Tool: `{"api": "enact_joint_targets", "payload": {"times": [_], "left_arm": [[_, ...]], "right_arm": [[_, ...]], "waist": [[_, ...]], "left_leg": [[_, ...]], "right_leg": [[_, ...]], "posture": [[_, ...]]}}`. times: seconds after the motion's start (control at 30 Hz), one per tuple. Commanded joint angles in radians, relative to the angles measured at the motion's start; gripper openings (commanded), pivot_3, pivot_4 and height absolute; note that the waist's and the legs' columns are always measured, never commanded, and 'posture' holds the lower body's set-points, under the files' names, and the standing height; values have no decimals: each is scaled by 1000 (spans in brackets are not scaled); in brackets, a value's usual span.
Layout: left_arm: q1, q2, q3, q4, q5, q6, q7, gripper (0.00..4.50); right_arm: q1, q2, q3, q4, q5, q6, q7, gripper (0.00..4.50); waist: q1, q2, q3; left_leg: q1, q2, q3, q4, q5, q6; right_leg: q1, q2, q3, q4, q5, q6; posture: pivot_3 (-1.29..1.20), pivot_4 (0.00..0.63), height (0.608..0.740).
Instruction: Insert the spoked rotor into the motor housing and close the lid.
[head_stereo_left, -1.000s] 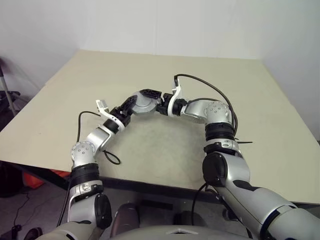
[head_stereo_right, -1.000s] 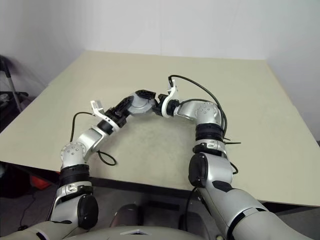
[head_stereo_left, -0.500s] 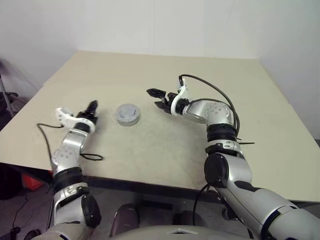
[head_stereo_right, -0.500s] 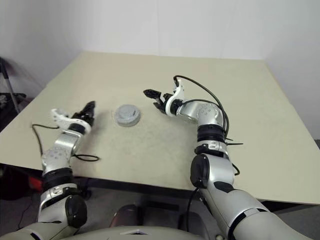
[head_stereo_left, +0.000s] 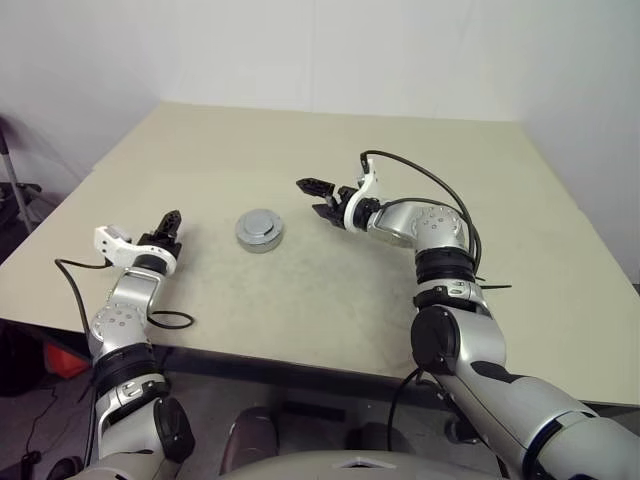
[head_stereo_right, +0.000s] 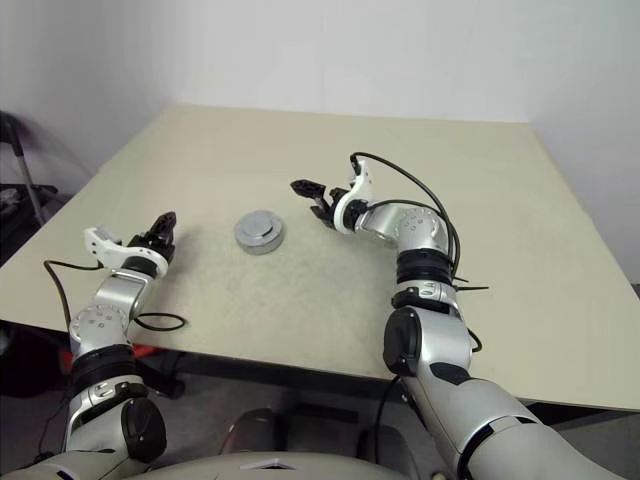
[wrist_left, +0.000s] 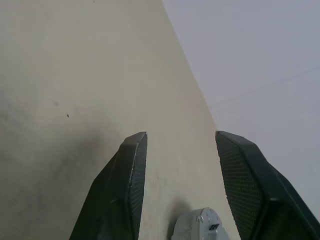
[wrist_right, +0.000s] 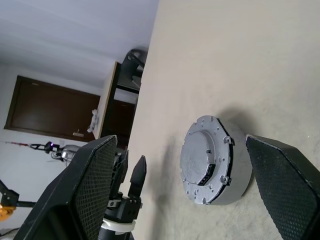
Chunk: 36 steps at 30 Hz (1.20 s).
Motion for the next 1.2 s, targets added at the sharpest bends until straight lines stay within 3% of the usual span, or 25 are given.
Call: {"api": "enact_joint_targets", "payload": {"times": [0.03,0.23,0.4,0.7,0.83,1.2], "left_arm": [[-12,17,-26,-27,20,-2,-14,2265],[10,114,-275,-90,340,-99,-75,2265],[8,178,-368,-92,464,-142,-145,2265],[-28,199,-478,-33,663,-241,-175,2265],[-69,184,-532,35,760,-303,-155,2265],[-181,103,-562,289,868,-431,-131,2265]], "right_arm": [[7,-6,48,-50,-22,-38,39,4207],[107,-134,391,-249,-221,-250,361,4207],[138,-248,612,-317,-445,-532,501,4207],[173,-231,705,-286,-584,-671,535,4207],[204,-222,712,-315,-599,-662,539,4207],[246,-235,692,-369,-614,-623,510,4207]], "waist": [[0,0,0],[9,-1,0],[17,-1,0],[18,-1,0],[20,-2,0],[19,-2,0]], "left_leg": [[0,0,0,0,0,0],[-1,0,-1,0,0,0],[1,1,-1,1,0,0],[0,0,-1,1,0,0],[0,0,-1,2,0,0],[1,1,-1,2,0,1]], "right_leg": [[0,0,0,0,0,0],[0,0,-1,-1,0,0],[1,0,0,0,1,1],[0,0,0,1,1,0],[1,0,0,0,1,0],[1,0,0,1,1,-1]], "posture": [[0,0,740],[0,0,740],[0,0,740],[0,0,740],[0,0,740],[0,0,740]]}}
